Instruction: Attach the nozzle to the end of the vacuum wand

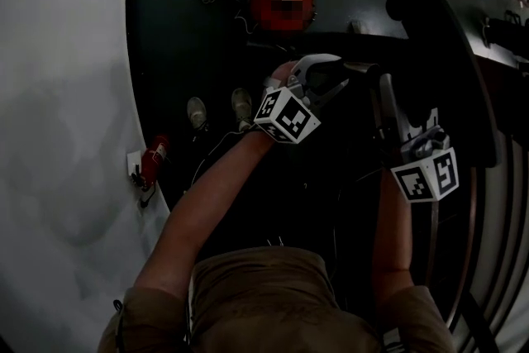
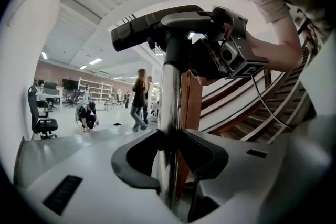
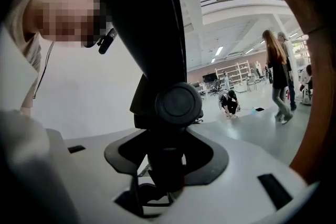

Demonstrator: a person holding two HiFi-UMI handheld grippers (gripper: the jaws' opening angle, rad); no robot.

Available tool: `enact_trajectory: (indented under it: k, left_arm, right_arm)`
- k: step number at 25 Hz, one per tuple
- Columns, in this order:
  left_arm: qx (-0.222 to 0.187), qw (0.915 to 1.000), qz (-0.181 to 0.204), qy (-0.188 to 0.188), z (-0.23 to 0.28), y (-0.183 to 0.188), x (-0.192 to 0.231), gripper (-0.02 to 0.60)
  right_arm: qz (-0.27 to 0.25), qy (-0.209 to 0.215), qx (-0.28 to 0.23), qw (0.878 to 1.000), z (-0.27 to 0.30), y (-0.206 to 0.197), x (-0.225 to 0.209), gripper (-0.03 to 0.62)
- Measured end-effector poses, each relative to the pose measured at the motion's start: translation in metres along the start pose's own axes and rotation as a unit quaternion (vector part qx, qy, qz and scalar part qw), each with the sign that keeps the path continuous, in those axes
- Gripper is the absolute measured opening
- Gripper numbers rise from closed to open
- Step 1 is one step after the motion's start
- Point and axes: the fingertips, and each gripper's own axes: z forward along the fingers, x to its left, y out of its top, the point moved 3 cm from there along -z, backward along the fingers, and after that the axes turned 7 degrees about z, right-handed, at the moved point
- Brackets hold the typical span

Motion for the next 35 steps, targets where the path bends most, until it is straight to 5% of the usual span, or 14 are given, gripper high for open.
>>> enact_trajectory:
  k: [9, 13, 21, 25, 35]
  left_arm:
    - [-0.004, 0.9979, 0.026, -0.059, 0.012, 0.001, -0.018, 0.140]
    - [-0.005, 0.9965, 0.034, -0.077, 0.012, 0.001, -0.030, 0.138]
    - [-0.006, 0.9925, 0.042, -0.114, 0.019, 0.000, -0.044, 0.140]
    - [0.000, 0.9839, 0.072, -0.164, 0.025, -0.001, -0.050, 0.140]
    - [0.003, 0.9845, 0.064, -0.163, 0.022, 0.002, -0.068, 0.138]
  right_arm:
    - [-0.029, -0.031, 0.026, 0.999, -0.011, -0.003, -0.009, 0.192]
    - [0.015, -0.037, 0.051, 0.998, -0.017, -0.004, -0.016, 0.192]
    - [0.104, -0.019, -0.051, 0.993, -0.045, -0.004, -0.031, 0.192]
    - [0.054, -0.042, -0.010, 0.998, -0.042, -0.009, -0.027, 0.192]
    - [0.043, -0.014, 0.016, 0.999, -0.069, -0.013, -0.033, 0.192]
